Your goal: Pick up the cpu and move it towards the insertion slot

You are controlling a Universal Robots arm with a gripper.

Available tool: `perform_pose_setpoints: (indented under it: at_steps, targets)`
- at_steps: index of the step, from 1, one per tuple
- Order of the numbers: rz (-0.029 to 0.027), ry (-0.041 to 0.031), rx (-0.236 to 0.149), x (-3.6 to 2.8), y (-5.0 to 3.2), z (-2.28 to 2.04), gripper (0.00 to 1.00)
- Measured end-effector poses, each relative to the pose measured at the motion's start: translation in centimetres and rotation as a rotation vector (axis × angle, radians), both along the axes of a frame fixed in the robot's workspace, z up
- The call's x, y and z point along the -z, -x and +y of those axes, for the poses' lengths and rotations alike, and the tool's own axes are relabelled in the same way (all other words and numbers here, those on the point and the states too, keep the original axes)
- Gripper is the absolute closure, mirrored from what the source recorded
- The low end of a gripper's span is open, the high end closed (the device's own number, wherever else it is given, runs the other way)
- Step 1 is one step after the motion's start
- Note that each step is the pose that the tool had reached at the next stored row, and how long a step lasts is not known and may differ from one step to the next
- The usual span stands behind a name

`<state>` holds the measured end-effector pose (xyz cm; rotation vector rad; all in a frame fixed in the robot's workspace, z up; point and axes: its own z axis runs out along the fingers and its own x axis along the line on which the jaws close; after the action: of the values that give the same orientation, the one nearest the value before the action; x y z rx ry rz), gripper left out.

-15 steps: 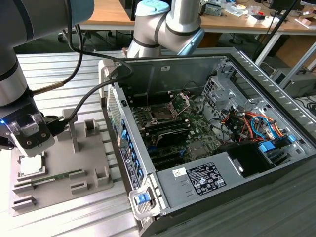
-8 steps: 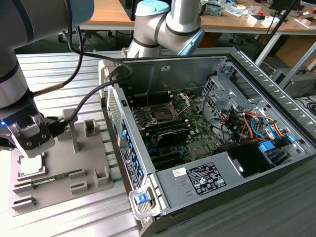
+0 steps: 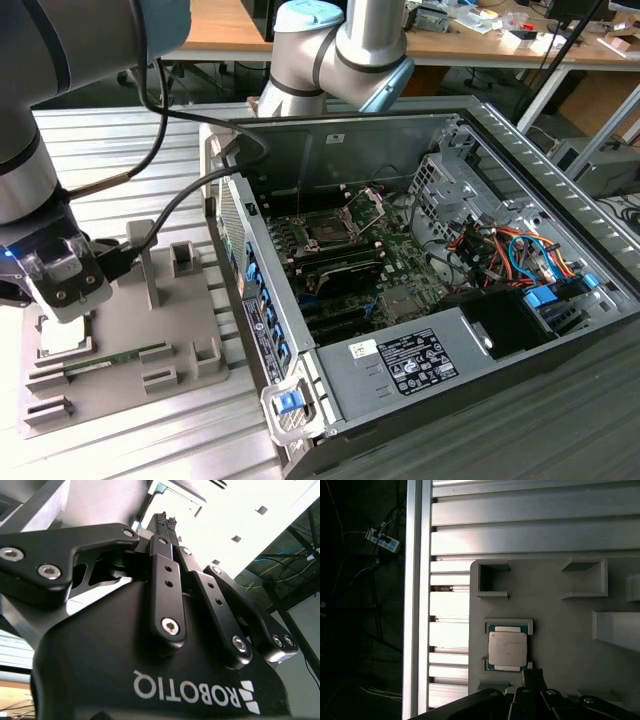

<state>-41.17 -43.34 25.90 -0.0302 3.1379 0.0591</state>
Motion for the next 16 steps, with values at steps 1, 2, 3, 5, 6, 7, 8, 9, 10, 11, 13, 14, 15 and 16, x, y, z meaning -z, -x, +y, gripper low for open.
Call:
perform_pose_setpoints:
  at_steps: [1, 2, 3, 5, 6, 7, 8, 9, 10, 11, 13, 14, 15, 16]
  targets:
    - [-0.0001, -0.0001, 0.0, 0.08, 0.07, 0.0, 0.89]
    - [-0.0002, -0.0001, 0.0, 0.17, 0.14, 0.01, 0.89]
    - [-0.0001, -0.0001, 0.0, 0.22, 0.21, 0.01, 0.89]
    - [-0.0001, -0.0001, 0.0, 0.36, 0.36, 0.01, 0.89]
    - [-0.0003, -0.0002, 0.0, 0.45, 0.41, 0.01, 0.89]
    - [-0.0003, -0.0002, 0.0, 0.51, 0.45, 0.0, 0.89]
    - [-0.0002, 0.0003, 0.0, 0.58, 0.52, 0.01, 0.89]
    - [0.0001, 0.0019, 0.0, 0.7, 0.62, 0.05, 0.89]
    - [0.0, 0.0026, 0.0, 0.76, 0.67, 0.08, 0.89]
    - [-0.0001, 0.0032, 0.0, 0.81, 0.71, 0.13, 0.89]
    - [0.0, 0.0053, 0.0, 0.94, 0.8, 0.29, 0.89]
    - [-0.0002, 0.0063, 0.0, 1.01, 0.85, 0.39, 0.89]
    - [-0.0002, 0.0071, 0.0, 1.06, 0.89, 0.48, 0.89]
    - [-0.0003, 0.0077, 0.0, 1.13, 0.93, 0.58, 0.89]
